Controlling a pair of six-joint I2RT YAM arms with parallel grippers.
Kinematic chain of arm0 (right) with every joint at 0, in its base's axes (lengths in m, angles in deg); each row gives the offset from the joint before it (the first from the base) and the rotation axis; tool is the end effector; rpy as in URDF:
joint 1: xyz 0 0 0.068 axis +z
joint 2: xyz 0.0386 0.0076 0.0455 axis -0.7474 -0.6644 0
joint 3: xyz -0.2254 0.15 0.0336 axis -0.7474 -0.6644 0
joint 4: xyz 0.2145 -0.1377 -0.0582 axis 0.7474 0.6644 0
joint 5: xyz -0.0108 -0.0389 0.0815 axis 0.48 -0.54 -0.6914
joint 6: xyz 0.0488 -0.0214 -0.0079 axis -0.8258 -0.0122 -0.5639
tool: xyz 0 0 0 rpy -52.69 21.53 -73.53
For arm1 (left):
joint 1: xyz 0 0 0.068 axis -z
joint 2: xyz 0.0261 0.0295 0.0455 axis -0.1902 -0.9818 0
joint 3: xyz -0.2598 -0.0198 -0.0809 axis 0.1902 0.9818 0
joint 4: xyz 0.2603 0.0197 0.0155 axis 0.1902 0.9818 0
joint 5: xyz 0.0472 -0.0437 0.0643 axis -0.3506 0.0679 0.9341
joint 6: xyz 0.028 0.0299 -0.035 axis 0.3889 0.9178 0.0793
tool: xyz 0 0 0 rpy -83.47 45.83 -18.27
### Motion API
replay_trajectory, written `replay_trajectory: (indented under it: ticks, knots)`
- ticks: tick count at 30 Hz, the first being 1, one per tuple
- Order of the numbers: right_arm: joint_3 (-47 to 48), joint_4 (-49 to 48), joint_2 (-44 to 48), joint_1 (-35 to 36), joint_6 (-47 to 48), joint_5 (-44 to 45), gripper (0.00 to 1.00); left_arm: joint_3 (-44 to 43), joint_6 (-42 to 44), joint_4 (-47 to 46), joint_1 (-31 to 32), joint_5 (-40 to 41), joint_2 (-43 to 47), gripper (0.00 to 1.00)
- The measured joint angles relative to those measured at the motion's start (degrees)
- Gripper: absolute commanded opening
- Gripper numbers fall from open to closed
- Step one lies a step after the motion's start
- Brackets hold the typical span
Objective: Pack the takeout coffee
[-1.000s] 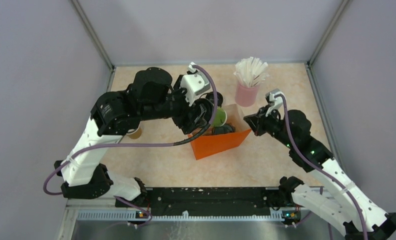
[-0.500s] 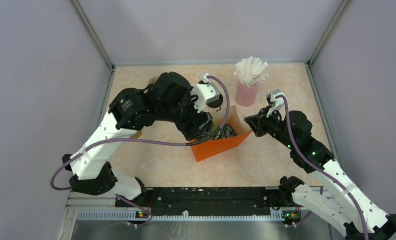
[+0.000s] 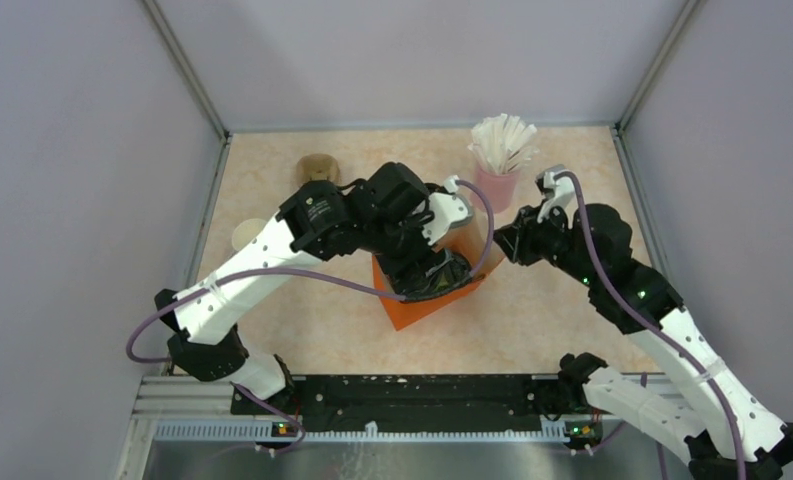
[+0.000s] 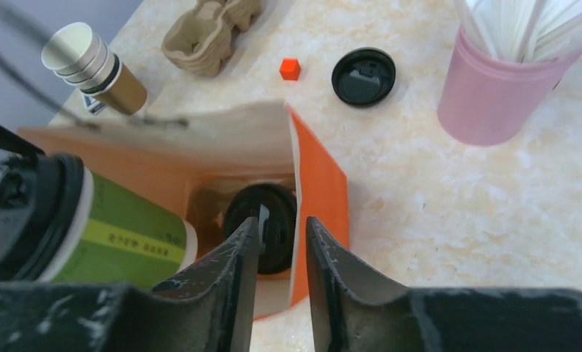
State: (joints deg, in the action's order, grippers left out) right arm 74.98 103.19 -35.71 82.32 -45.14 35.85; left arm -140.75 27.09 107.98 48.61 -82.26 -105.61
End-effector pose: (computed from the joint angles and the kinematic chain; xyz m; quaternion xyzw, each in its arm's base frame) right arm 0.1302 0.0899 0.3708 -0.1496 0.7932 0.2613 0.5294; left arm 0.1362 -0.2381 0.4488 0.5066 0.7971 -0.1900 0.2681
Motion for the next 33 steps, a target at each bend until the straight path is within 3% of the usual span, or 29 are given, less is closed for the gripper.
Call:
replay_trajectory:
  ticks: [4, 18, 26, 33]
  knots:
    - [4.6, 1.0, -3.2, 0.0, -0.3, -0.2, 0.46, 2.4, 0.0, -1.4, 1.9, 0.2, 0.0, 0.60]
    - [8.5, 2.3, -13.5, 0.0, 1.7, -4.0, 0.47, 3.0, 0.0, -1.9, 4.2, 1.5, -0.1, 0.59]
    - [11.5, -0.9, -21.6, 0.0, 7.2, -7.2, 0.59, 3.0, 0.3, -1.9, 4.4, 1.5, -0.1, 0.59]
    - [20.8, 0.2, -29.6, -5.8, 9.6, -18.0, 0.59, 4.0, 0.5, -2.1, 4.7, 1.7, 0.0, 0.58]
